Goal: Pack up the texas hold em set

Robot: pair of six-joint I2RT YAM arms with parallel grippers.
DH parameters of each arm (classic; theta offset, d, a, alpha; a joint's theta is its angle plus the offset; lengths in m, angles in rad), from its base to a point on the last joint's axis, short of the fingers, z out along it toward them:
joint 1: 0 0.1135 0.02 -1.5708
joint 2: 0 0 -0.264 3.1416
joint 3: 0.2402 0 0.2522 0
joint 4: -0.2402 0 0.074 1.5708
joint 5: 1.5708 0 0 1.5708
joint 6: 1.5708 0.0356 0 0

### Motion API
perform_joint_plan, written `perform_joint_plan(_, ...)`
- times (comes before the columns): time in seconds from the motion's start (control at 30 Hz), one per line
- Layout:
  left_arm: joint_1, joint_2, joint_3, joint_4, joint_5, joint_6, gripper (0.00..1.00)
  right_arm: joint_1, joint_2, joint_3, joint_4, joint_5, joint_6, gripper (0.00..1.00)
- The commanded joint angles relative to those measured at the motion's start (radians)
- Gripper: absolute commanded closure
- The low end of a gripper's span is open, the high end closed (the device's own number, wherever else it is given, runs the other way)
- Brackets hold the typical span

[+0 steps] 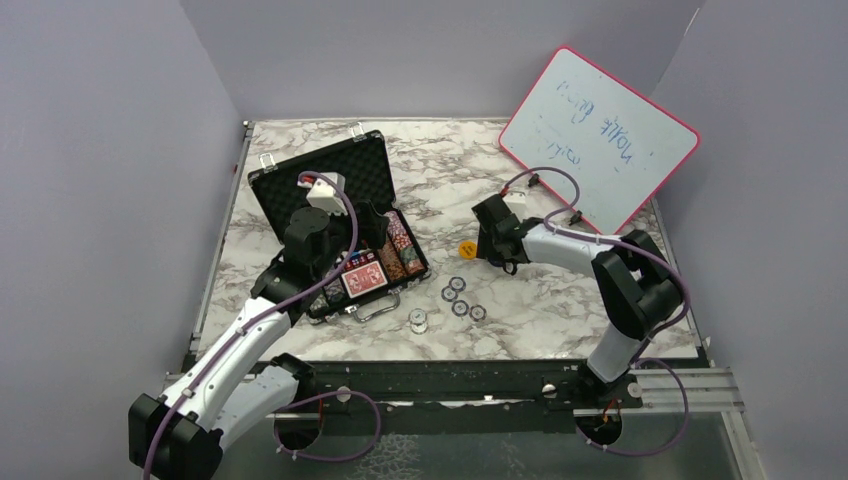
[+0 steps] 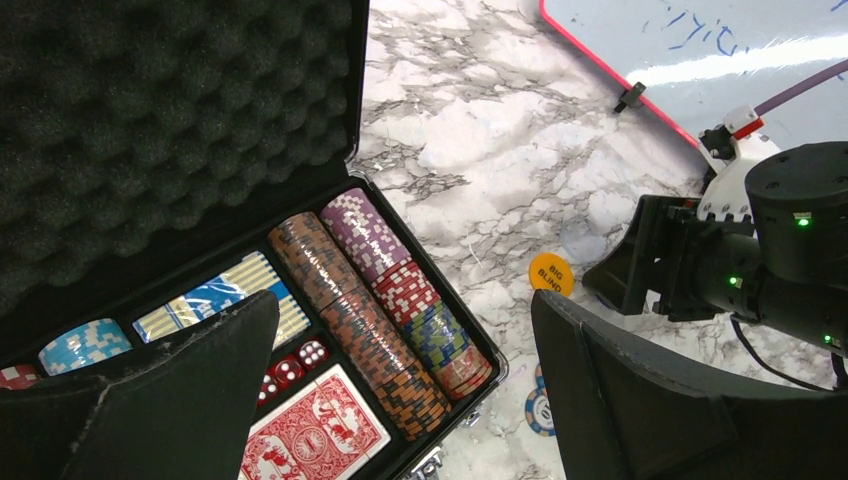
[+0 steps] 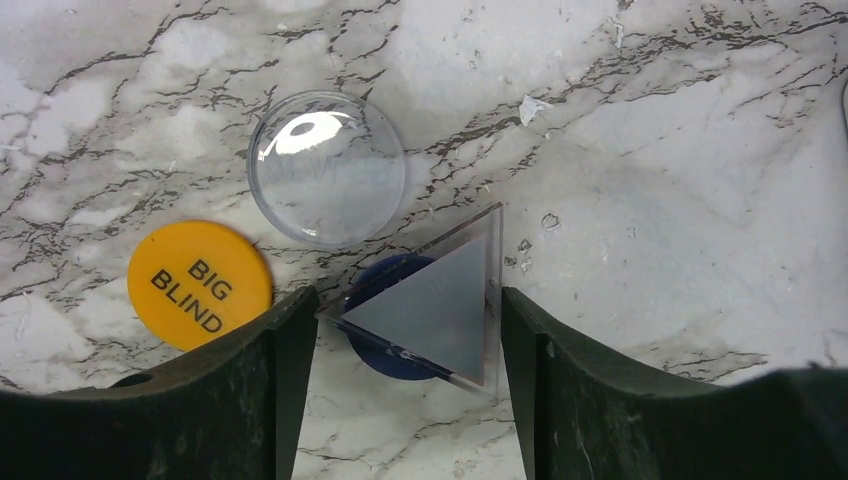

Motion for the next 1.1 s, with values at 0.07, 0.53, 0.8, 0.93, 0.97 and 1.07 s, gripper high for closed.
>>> perform_joint_plan(0.07,-0.002,0.008,0.013,-0.002,0.026,0.006,0.01,-0.009,-0.019,-0.007,0.028,0.018,0.009,0.41)
perform_joint_plan(0.53,-0.001,0.016,0.167,0.033,-0.148,0.087,0.01,0.042,-0.272,0.02,-0.002,-0.128,-0.114,0.44)
perform_joint_plan(0.8,0.0,-0.013,0.172,0.167,-0.58,0.141,0.01,0.285,-0.208,0.135,0.032,-0.14,-0.116,0.44)
perform_joint_plan(0.93,0.004,0.003,0.172,0.299,-0.755,0.219,0.01,0.427,-0.085,0.249,0.062,-0.12,-0.139,0.44)
perform_joint_plan(0.97,0.006,0.011,0.175,0.332,-0.78,0.253,0.01,0.456,-0.043,0.287,0.058,-0.113,-0.149,0.44)
perform_joint_plan(1.07,0.014,0.035,0.192,0.361,-0.855,0.331,0.01,0.523,0.073,0.412,0.05,-0.089,-0.192,0.44)
